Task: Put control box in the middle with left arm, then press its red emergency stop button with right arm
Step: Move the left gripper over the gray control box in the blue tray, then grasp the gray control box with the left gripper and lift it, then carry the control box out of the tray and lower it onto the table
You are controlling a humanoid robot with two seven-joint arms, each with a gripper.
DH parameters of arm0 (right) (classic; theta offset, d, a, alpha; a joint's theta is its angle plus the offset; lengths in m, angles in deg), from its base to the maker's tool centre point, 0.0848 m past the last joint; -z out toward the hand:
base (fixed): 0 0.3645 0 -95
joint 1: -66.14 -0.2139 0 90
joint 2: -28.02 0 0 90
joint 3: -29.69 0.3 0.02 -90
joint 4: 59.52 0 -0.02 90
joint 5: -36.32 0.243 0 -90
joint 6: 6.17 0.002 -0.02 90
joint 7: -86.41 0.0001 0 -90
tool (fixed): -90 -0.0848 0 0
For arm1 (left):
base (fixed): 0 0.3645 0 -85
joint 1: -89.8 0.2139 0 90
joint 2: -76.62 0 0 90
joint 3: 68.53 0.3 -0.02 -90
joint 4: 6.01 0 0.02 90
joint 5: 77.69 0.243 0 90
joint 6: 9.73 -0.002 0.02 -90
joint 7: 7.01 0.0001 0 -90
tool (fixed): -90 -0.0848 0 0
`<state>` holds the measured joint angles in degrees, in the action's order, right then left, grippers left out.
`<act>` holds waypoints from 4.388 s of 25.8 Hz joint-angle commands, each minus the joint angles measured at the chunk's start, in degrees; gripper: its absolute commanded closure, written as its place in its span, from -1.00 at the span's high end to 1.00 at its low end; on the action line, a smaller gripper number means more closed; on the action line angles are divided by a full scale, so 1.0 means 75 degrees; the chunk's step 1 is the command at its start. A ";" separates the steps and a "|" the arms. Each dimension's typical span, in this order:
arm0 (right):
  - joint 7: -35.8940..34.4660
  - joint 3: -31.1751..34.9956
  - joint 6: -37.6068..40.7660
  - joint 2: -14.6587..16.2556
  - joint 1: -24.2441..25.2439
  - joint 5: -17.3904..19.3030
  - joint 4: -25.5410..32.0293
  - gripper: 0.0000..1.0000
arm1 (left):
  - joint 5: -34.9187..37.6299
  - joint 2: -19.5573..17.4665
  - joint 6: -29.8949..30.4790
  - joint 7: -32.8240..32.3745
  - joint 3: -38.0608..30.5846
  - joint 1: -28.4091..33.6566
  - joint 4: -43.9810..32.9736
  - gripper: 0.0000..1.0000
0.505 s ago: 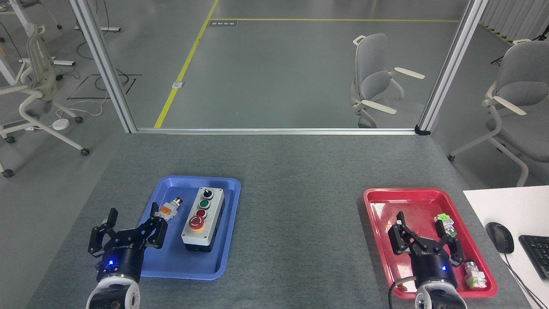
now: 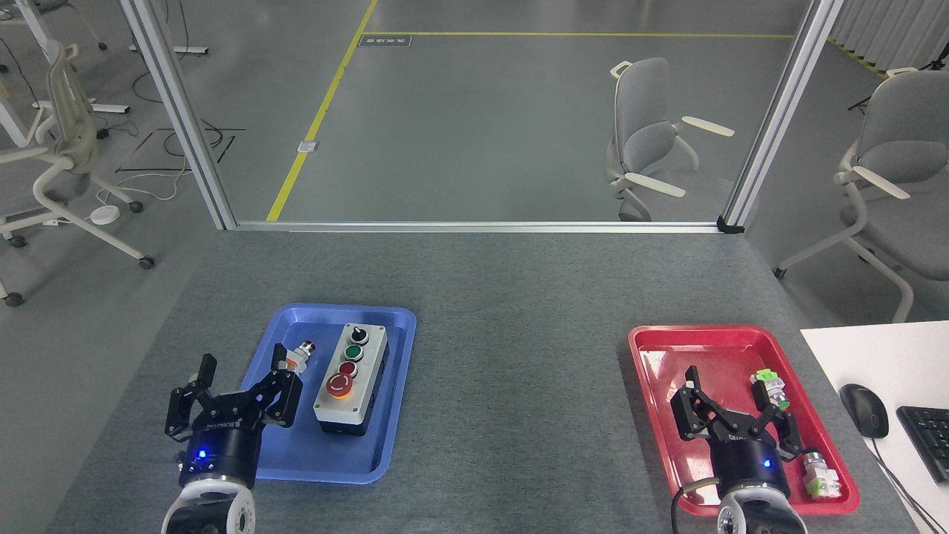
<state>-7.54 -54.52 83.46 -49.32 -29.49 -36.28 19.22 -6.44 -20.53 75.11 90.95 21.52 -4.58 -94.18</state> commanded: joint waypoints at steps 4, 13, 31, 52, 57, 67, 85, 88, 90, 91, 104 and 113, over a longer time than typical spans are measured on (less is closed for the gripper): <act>-0.0002 0.0001 0.0002 -0.0048 -0.0011 0.0000 -0.0010 0.99 | 0.0367 0.0380 -0.0227 0.0064 0.0709 0.0396 -0.0197 0.98; -0.0002 0.0001 0.0002 -0.0083 -0.0023 0.0000 -0.0010 0.99 | 0.2160 0.0696 -0.1305 0.0017 0.1658 0.0267 0.1408 0.97; -0.0002 -0.0011 0.0002 -0.0025 0.0001 0.0000 0.0002 0.99 | 0.1785 0.0743 -0.1247 -0.0030 0.1646 -0.0565 0.2839 0.98; -0.0002 -0.0011 0.0002 0.0010 0.0001 0.0000 -0.0021 0.99 | 0.0847 0.1048 -0.0837 -0.0007 0.1646 -0.2053 0.5077 0.98; -0.0002 0.0001 0.0002 -0.0001 0.0001 0.0000 -0.0021 0.99 | 0.0660 0.1106 -0.0837 0.0075 0.1646 -0.2533 0.5733 0.97; -0.0002 0.0001 0.0002 0.0022 0.0001 0.0000 -0.0021 0.99 | 0.0636 0.0978 -0.0098 0.0028 0.1623 -0.2873 0.6249 -0.66; -0.0002 0.0001 0.0002 0.0034 0.0001 0.0000 -0.0021 0.99 | -0.0406 0.0509 0.0558 0.0099 0.1658 -0.1549 0.2440 -1.00; -0.0002 0.0001 0.0002 0.0046 0.0001 0.0000 -0.0021 0.99 | -0.0289 0.1118 0.0546 0.0099 0.2068 -0.1619 0.2499 -1.00; -0.0002 0.0001 0.0002 0.0034 0.0001 0.0000 -0.0021 0.99 | -0.0266 0.1493 0.0523 0.0087 0.2267 -0.1701 0.2733 -1.00; -0.0002 0.0001 0.0002 0.0034 0.0001 0.0000 -0.0021 0.99 | -0.0254 0.1669 0.0499 0.0075 0.2361 -0.1760 0.2815 -1.00; -0.0002 0.0036 -0.0021 0.0046 -0.0046 0.0012 -0.0021 0.99 | -0.0348 0.2009 -0.0696 -0.0007 0.5361 -0.2744 0.4046 -1.00; -0.0013 0.0036 -0.0056 0.0104 -0.0128 0.0012 -0.0021 0.99 | -0.0383 0.2021 -0.0579 -0.0007 0.6427 -0.2780 0.5206 -1.00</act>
<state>-7.54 -54.25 83.10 -48.71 -30.38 -36.19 19.05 -9.28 -5.43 70.28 90.95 68.46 -25.24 -56.38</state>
